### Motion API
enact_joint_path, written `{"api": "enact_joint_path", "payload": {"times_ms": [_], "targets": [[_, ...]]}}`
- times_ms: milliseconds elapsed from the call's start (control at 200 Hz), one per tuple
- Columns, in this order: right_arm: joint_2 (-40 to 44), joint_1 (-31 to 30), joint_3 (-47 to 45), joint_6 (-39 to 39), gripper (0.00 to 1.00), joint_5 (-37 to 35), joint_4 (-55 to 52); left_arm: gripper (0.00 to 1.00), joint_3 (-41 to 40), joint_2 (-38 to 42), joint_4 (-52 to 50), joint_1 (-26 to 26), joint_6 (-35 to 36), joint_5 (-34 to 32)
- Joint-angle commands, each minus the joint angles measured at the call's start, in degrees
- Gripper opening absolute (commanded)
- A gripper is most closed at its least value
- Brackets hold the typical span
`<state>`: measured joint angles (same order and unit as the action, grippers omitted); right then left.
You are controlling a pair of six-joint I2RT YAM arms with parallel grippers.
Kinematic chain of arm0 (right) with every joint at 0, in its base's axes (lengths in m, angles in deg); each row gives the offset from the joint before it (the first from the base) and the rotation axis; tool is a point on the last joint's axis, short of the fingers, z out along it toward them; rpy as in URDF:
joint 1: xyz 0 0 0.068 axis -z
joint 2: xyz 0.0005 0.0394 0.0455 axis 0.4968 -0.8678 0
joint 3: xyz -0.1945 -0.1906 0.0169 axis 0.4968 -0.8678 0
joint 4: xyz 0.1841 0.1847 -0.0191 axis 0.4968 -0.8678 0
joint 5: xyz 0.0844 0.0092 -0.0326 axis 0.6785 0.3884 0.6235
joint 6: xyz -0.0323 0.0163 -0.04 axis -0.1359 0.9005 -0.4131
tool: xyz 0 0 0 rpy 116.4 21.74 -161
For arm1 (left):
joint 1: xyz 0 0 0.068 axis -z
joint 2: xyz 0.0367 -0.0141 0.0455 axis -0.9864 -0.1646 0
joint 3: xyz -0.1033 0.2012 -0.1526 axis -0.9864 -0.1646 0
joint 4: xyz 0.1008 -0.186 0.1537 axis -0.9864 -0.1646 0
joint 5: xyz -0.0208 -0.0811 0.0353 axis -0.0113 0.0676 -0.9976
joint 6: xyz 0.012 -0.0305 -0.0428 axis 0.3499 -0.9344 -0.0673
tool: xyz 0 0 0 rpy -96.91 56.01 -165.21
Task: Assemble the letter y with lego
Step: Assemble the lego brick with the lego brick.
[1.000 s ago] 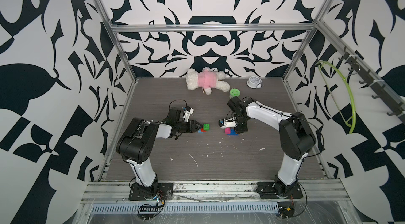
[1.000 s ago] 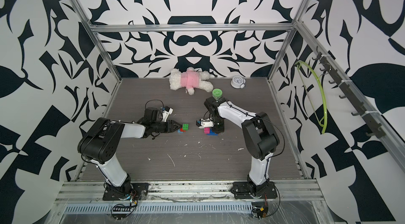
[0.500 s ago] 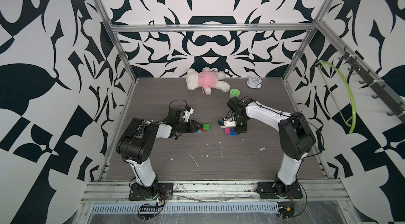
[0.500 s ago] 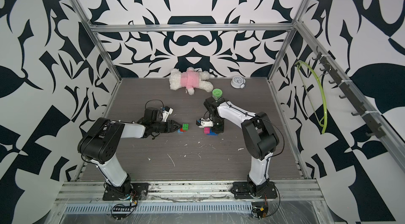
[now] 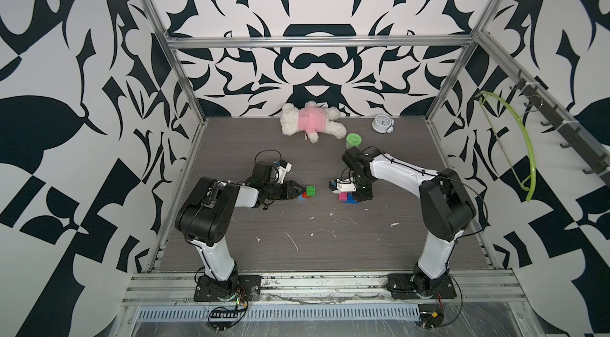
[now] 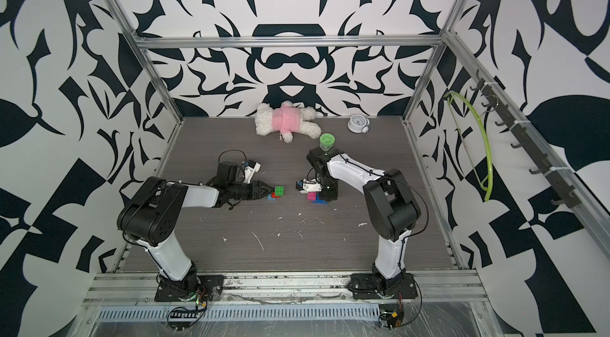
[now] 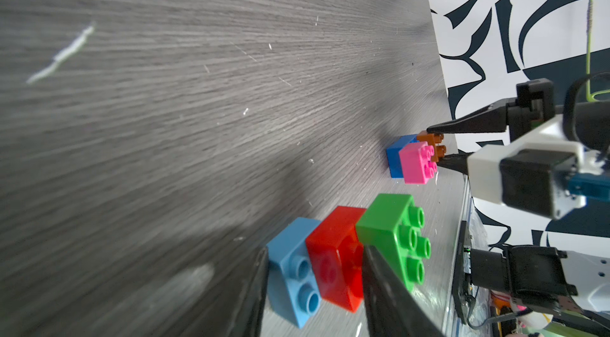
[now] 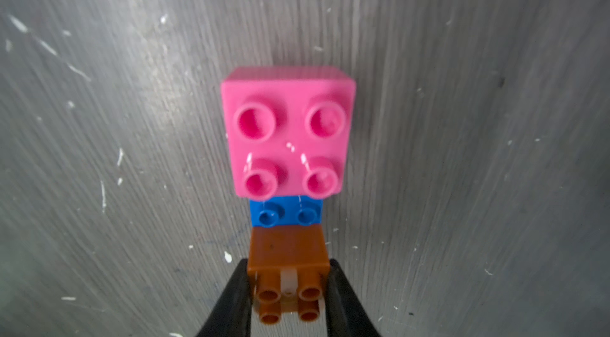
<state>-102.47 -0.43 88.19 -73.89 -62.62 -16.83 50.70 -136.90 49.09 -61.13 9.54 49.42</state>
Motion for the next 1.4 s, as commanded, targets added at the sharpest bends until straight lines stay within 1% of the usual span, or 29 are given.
{"api": "enact_joint_path", "payload": {"times_ms": [0,235,325,380,445,635,725,865,990,1145,1220,1395], "targets": [[-5.97,-0.72,-2.55,-2.07,0.0,-1.67,-3.43,0.48,-1.72,-3.45,-9.22,-0.24,1.37,-5.78],[-7.65,-0.87,-0.82,-0.9,0.0,0.58,-4.46,0.48,-1.76,-3.34,-9.34,-0.24,1.37,-5.86],[-7.03,-0.81,-0.73,-0.83,0.0,0.75,-4.37,0.48,-1.73,-3.28,-9.31,-0.24,1.37,-5.87],[-6.14,-0.86,-0.18,-0.66,0.01,2.07,-4.1,0.48,-1.78,-3.32,-9.3,-0.24,1.37,-5.86],[-4.95,-0.81,0.57,-0.17,0.04,2.65,-4.25,0.48,-1.65,-3.44,-9.35,-0.24,1.36,-5.86],[-1.16,-0.85,1.4,0.35,0.26,2.93,-3.65,0.48,-1.72,-3.41,-9.35,-0.26,1.37,-5.97],[1.31,-0.81,0.98,0.52,0.33,2.98,-2.64,0.48,-1.76,-3.42,-9.28,-0.24,1.37,-5.97],[5.11,-0.81,-0.27,0.63,0.37,3.19,-0.82,0.48,-1.66,-3.45,-9.32,-0.24,1.37,-6.03],[6.95,-0.86,-1.07,1.36,0.39,4.47,0.8,0.48,-1.79,-3.45,-9.31,-0.24,1.37,-6.01],[6.87,-0.96,-1.25,2.44,0.41,5.48,1.98,0.47,-1.72,-3.36,-9.26,-0.24,1.37,-6.04],[6.56,-0.98,-1.21,2.56,0.44,5.35,1.61,0.47,-1.77,-3.41,-9.29,-0.24,1.37,-6.05],[6.37,-1.33,-2.08,2.75,0.45,5.74,2.61,0.47,-1.72,-3.41,-9.3,-0.24,1.37,-6.05]]}}
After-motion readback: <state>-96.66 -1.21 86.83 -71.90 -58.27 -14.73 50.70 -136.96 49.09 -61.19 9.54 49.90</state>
